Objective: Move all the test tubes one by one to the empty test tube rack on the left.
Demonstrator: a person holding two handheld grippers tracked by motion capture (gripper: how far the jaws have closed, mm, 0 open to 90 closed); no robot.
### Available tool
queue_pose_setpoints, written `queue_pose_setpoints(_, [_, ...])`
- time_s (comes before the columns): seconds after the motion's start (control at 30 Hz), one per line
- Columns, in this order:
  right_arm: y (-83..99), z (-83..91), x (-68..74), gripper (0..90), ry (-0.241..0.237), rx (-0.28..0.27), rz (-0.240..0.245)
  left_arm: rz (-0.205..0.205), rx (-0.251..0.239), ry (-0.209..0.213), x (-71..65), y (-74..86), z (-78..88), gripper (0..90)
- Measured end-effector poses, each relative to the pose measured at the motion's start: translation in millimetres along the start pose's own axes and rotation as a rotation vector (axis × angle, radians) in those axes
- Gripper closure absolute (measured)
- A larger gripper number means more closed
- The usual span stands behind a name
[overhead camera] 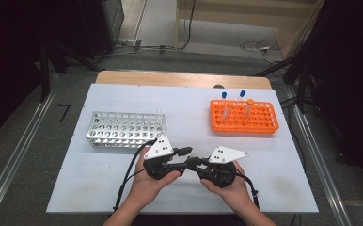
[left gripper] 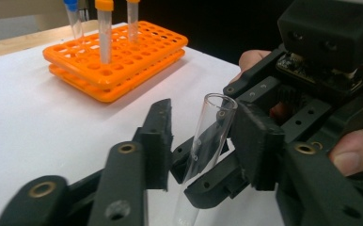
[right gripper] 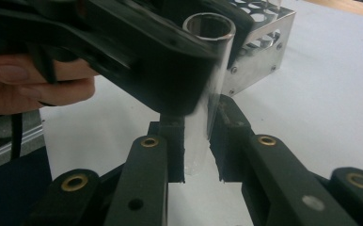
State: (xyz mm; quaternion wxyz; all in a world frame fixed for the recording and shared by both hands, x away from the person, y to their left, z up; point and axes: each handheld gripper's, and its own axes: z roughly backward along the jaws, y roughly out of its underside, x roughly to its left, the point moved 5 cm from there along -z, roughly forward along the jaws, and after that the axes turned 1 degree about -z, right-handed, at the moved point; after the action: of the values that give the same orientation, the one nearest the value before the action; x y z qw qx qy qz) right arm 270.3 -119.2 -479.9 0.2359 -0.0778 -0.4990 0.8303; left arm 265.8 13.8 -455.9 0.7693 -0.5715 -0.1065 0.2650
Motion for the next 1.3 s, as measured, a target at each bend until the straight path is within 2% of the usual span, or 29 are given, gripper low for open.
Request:
queue_pose_setpoints(0.07, [-0.1,0.0,0.8,74.0,-0.004,0.003,0.0,-0.003,-0.001,0.004,-1.1,0.1,-0.4,63.5])
queue_pose_setpoints(0.2, [0.1,-0.1,1.3,74.0,-0.016,0.008,-0.004,-0.024,-0.003,0.019,-3.2,-0.1,0.0,73.4])
queue_pose_setpoints(0.37, [-0.2,0.8,0.9,74.0,-0.028,0.008,-0.005,-0.048,-0.012,0.005,-3.0,-1.0,1.3,75.8])
queue_pose_setpoints(0.57, [-2.2,3.2,-1.0,72.6,-0.021,0.001,-0.005,-0.044,-0.031,-0.008,-0.6,-3.9,3.1,76.4])
queue_pose_setpoints(0.63, [-2.1,5.0,-3.3,67.9,-0.02,0.0,-0.006,-0.04,-0.034,-0.021,2.3,-5.4,5.1,76.4])
queue_pose_setpoints(0.67, [-1.8,8.7,-6.6,62.5,-0.029,-0.012,-0.013,-0.034,-0.038,-0.027,4.2,-6.2,6.3,76.4])
queue_pose_setpoints(0.7, [-1.8,8.7,-6.6,62.5,-0.029,-0.012,-0.013,-0.03,-0.04,-0.03,5.7,-6.8,7.5,76.4])
queue_pose_setpoints(0.77, [-1.6,16.6,-13.9,53.5,-0.012,-0.036,-0.021,-0.021,-0.047,-0.039,10.1,-8.2,10.9,76.4])
queue_pose_setpoints(0.8, [-1.6,16.6,-13.9,53.5,-0.012,-0.036,-0.021,-0.019,-0.048,-0.046,12.2,-8.6,12.9,76.4])
queue_pose_setpoints(1.0, [3.3,36.8,-34.0,35.8,0.055,-0.076,-0.032,0.003,-0.062,-0.08,27.9,-10.9,25.5,76.5])
queue_pose_setpoints(1.1, [7.5,47.3,-43.9,28.1,0.087,-0.089,-0.054,0.016,-0.071,-0.101,36.6,-12.1,30.7,76.4])
queue_pose_setpoints(1.23, [12.8,62.1,-56.1,20.3,0.115,-0.097,-0.078,0.017,-0.079,-0.128,48.8,-16.8,38.1,76.4])
queue_pose_setpoints(1.3, [15.7,69.4,-61.5,17.9,0.132,-0.099,-0.074,0.021,-0.084,-0.142,55.2,-20.1,42.1,76.4])
